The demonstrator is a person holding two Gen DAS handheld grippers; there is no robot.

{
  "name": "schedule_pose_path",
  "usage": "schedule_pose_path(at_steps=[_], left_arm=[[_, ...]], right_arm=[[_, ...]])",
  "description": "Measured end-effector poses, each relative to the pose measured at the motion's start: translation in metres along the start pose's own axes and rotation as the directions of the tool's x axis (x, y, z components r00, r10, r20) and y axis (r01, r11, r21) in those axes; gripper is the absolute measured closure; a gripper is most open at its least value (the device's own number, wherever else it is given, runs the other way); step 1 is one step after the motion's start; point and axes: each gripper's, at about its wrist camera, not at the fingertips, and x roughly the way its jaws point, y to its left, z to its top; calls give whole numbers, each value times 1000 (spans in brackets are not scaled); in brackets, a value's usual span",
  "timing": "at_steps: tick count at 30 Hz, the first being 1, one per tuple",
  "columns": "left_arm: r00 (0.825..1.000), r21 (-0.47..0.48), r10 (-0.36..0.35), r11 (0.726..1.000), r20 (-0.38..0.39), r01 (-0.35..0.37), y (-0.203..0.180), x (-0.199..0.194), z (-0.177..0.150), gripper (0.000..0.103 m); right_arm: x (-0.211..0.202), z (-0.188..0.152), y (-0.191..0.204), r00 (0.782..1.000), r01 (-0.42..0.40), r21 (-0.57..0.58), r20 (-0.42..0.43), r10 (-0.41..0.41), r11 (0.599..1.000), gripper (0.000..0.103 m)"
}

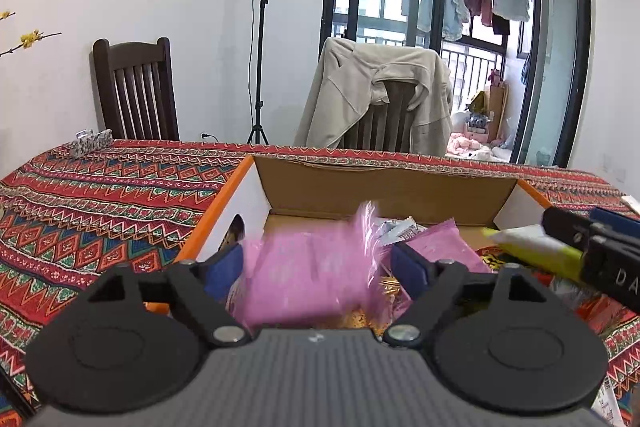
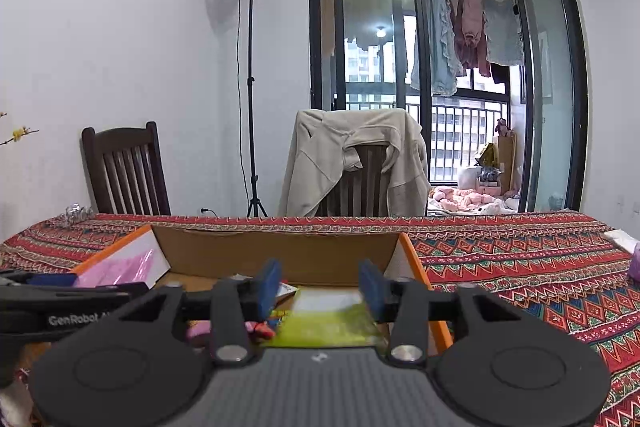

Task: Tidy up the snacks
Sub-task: 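Carry both packets into the orange box and open both tools, then withdraw both open tools from the box back to the snack pile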

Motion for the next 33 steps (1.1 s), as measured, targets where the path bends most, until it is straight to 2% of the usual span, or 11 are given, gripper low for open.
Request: schedule_pose_path(at_steps=[1, 2, 3, 19, 22, 27, 33], left_arm=[[1000, 0, 8, 1000, 2, -8, 0, 0, 0, 3], [1000, -2, 17, 1000, 12, -17, 0, -1, -1, 0], [999, -4, 24, 1000, 23, -24, 0, -3, -2, 0], [998, -43, 48, 998, 32, -47, 5, -8, -3, 0], [998, -52, 53, 997, 32, -52, 3, -10, -2, 0], [998, -69, 53, 996, 47, -50, 4, -24, 5, 0], [998, -73, 39, 997, 58, -35, 9, -50, 10, 0]], right_arm=[[-2, -2, 0, 1000, 1, 3, -1, -1, 1000, 11], [-3, -3, -1, 1000, 1, 6, -1, -1, 1000, 3], [-4, -3, -3, 1000, 1, 13, 2, -1, 1000, 0], [-12, -1, -10, 999, 30, 41, -12, -30, 999, 0], [-23, 9, -8, 999, 51, 9, 12, -51, 999, 0], [-47, 24, -8, 999, 31, 4, 41, -31, 1000, 0], [-66, 23, -7, 998, 45, -50, 34, -44, 998, 0]])
